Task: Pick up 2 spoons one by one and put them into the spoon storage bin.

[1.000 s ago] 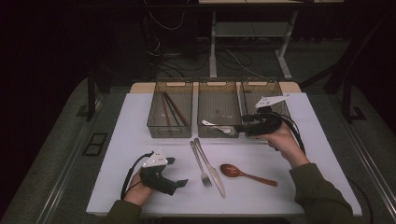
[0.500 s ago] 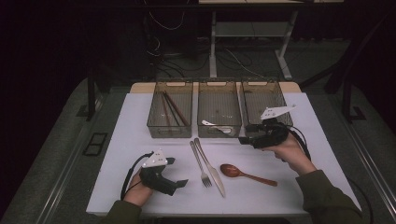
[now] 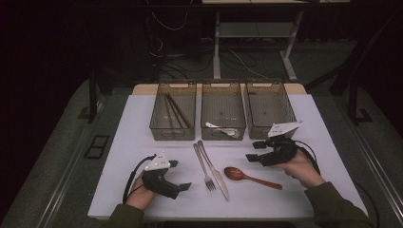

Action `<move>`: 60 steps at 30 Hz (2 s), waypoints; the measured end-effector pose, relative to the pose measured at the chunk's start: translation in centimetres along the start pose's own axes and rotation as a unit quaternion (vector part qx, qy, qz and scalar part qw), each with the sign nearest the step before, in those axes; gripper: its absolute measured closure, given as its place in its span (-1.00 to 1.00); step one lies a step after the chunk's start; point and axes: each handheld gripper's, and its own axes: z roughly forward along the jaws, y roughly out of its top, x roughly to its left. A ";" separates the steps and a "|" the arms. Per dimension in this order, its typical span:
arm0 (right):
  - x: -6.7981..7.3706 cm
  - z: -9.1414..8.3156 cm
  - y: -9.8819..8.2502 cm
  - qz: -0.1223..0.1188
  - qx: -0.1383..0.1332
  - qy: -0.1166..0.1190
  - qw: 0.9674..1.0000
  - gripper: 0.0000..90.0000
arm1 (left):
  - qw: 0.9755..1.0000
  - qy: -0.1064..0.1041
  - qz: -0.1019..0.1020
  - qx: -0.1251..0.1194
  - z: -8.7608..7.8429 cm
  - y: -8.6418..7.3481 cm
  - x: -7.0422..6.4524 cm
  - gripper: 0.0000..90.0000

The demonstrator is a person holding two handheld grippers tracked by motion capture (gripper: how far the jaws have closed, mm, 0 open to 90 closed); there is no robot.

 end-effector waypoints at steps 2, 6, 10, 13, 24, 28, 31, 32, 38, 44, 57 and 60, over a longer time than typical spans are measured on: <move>0.4 0.1 -0.4 -0.001 0.006 0.003 1.000 -0.19 | 1.000 0.000 0.000 0.000 0.0 0.0 0.0 -0.92; 1.0 0.4 -1.2 0.000 0.013 0.008 1.000 -0.19 | 1.000 0.000 0.002 0.000 -0.1 0.0 0.0 -0.92; 1.6 1.4 -1.7 -0.009 0.028 0.009 1.000 -0.18 | 1.000 0.000 0.002 -0.001 -0.1 0.1 -0.1 -0.92; 2.0 2.2 -1.8 -0.010 0.033 0.018 0.999 -0.17 | 1.000 -0.002 0.003 0.000 0.0 0.1 0.0 -0.92; 3.1 5.1 -2.5 -0.034 0.078 0.028 0.996 -0.05 | 1.000 -0.003 0.004 0.003 0.1 0.0 0.0 -0.92; 3.5 5.5 -2.6 -0.043 0.085 0.032 0.995 0.05 | 1.000 -0.003 0.003 0.003 0.1 0.0 0.0 -0.92; 3.9 5.5 -2.6 -0.056 0.087 0.024 0.994 0.19 | 1.000 -0.003 0.004 0.004 0.1 0.0 0.0 -0.92; 4.0 5.5 -2.6 -0.059 0.087 0.022 0.994 0.24 | 1.000 -0.004 0.004 0.004 0.1 0.0 0.0 -0.92; 4.2 5.5 -2.6 -0.066 0.092 0.033 0.993 0.48 | 1.000 -0.004 0.004 0.004 0.1 0.0 0.0 -0.92; 4.4 5.6 -2.6 -0.067 0.098 0.058 0.991 0.69 | 1.000 -0.005 0.005 0.005 0.2 0.0 0.0 -0.92; 4.4 5.5 -2.4 -0.091 0.106 0.059 0.988 0.80 | 1.000 -0.007 0.006 0.006 0.2 0.0 0.0 -0.92; 4.6 5.4 -2.2 -0.073 0.100 0.059 0.990 0.80 | 1.000 -0.007 0.006 0.006 0.2 0.0 0.0 -0.92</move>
